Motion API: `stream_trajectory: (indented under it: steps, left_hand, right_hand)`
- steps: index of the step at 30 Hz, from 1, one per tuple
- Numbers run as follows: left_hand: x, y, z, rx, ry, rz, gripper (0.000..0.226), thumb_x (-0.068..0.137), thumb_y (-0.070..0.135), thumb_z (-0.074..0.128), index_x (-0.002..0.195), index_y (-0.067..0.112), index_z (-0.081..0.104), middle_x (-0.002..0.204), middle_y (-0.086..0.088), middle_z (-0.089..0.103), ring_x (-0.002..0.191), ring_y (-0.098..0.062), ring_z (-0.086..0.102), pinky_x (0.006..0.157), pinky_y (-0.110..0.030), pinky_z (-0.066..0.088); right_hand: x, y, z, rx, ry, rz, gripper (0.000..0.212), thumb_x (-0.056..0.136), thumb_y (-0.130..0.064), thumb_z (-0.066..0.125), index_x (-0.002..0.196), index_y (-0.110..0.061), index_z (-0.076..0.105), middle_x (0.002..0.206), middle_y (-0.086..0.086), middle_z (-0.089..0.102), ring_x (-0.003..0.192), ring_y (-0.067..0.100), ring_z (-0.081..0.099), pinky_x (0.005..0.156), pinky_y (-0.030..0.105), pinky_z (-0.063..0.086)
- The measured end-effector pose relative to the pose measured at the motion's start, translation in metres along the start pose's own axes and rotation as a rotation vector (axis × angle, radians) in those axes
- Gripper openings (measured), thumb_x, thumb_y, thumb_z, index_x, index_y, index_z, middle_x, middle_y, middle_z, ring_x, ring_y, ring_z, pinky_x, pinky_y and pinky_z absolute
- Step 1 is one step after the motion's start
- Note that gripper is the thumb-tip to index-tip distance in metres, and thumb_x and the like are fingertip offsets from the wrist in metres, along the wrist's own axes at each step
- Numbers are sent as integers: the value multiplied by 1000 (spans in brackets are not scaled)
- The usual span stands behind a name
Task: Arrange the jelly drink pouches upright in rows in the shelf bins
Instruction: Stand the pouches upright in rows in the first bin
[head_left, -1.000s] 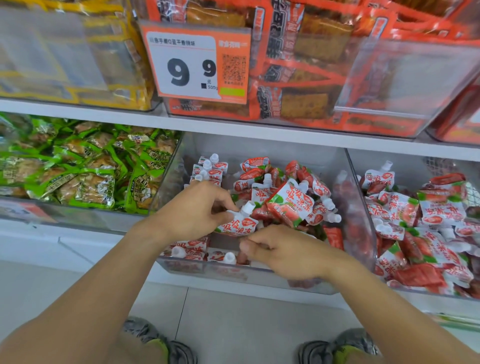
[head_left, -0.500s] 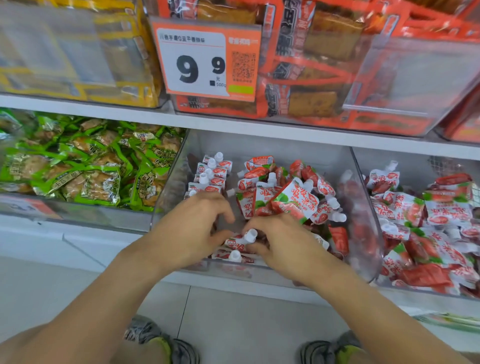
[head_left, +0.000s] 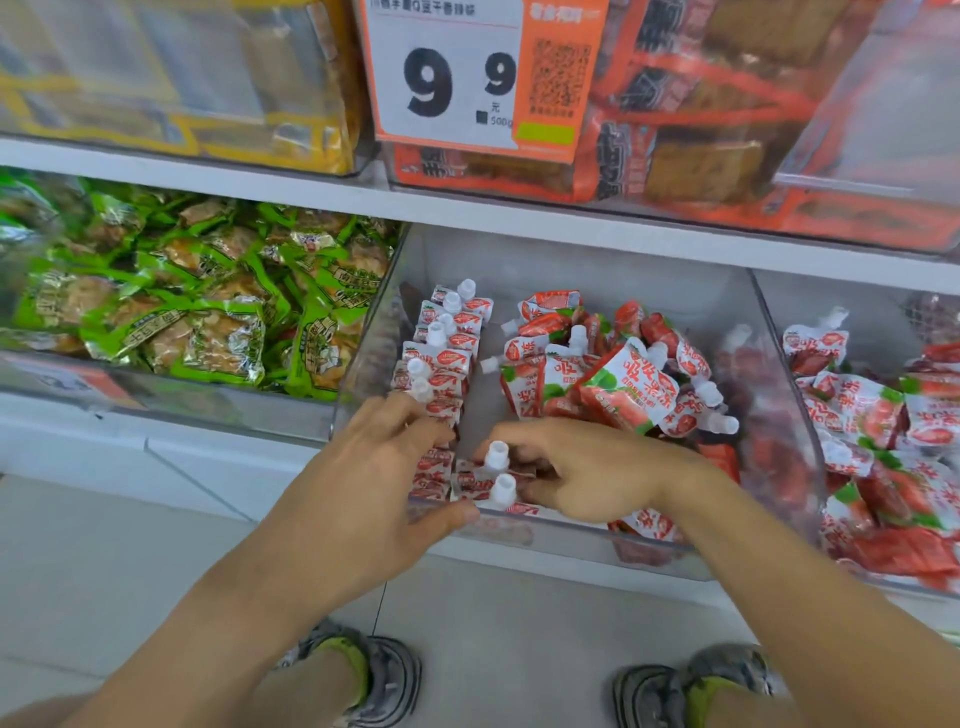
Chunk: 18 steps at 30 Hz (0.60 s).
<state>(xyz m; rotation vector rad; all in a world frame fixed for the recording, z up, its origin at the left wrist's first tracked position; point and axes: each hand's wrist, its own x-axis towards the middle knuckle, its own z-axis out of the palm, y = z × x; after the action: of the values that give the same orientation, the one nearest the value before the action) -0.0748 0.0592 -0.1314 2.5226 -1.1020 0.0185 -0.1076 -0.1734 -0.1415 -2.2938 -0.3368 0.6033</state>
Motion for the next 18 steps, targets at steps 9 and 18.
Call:
stream_trajectory:
  steps: [9,18]
  left_hand:
    - [1,0,-1,-19,11,-15,58,66,60,72,109,22,66,103,10,54,98,-15,53,78,-27,47]
    - [23,16,2,-139,-6,-18,62,66,73,61,112,32,64,109,15,62,105,-7,55,92,-34,45]
  right_hand:
    - [0,0,-13,-55,-109,53,58,79,-4,68,128,-32,56,96,-15,66,73,2,58,71,31,53]
    - [-10,-2,4,-24,80,32,44,84,-16,72,123,-28,56,116,-10,67,104,6,64,89,30,53]
